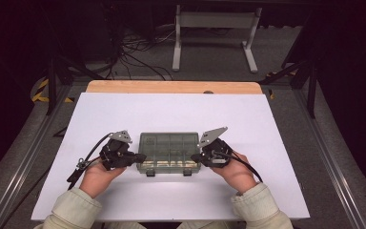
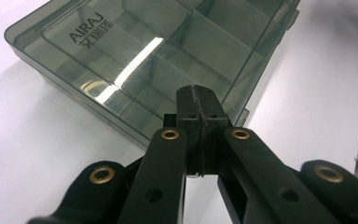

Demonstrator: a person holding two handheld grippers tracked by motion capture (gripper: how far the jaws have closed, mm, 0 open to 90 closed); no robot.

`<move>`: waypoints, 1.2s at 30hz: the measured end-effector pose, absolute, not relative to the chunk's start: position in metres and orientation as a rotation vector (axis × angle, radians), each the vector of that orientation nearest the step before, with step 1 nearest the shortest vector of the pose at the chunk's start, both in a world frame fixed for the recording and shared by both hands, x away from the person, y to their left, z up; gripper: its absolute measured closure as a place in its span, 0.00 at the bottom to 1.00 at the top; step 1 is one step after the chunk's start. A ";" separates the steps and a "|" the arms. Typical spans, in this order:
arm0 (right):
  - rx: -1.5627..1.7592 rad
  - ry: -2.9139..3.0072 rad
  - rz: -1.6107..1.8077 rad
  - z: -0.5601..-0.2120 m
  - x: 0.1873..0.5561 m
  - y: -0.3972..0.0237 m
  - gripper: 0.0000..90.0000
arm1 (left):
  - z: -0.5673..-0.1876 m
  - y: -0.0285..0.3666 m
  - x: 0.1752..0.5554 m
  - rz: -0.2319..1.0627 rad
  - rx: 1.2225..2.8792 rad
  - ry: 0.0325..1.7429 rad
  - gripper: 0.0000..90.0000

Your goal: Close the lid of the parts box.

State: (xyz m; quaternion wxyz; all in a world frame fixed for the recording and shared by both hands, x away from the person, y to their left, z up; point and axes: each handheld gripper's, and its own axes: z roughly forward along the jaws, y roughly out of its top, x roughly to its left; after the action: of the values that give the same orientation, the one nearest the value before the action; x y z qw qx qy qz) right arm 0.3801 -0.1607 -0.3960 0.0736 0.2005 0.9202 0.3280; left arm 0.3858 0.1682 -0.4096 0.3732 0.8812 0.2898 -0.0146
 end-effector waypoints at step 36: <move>0.561 2.748 0.943 -0.401 0.375 -0.158 0.99 | -0.414 0.164 0.376 0.053 2.275 0.738 1.00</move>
State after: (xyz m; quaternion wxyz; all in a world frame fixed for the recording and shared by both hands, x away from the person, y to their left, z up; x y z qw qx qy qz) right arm 0.3746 -0.1579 -0.4007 0.0913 0.1890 0.9247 0.3175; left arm 0.3758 0.1635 -0.4139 0.3661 0.8849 0.2872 0.0206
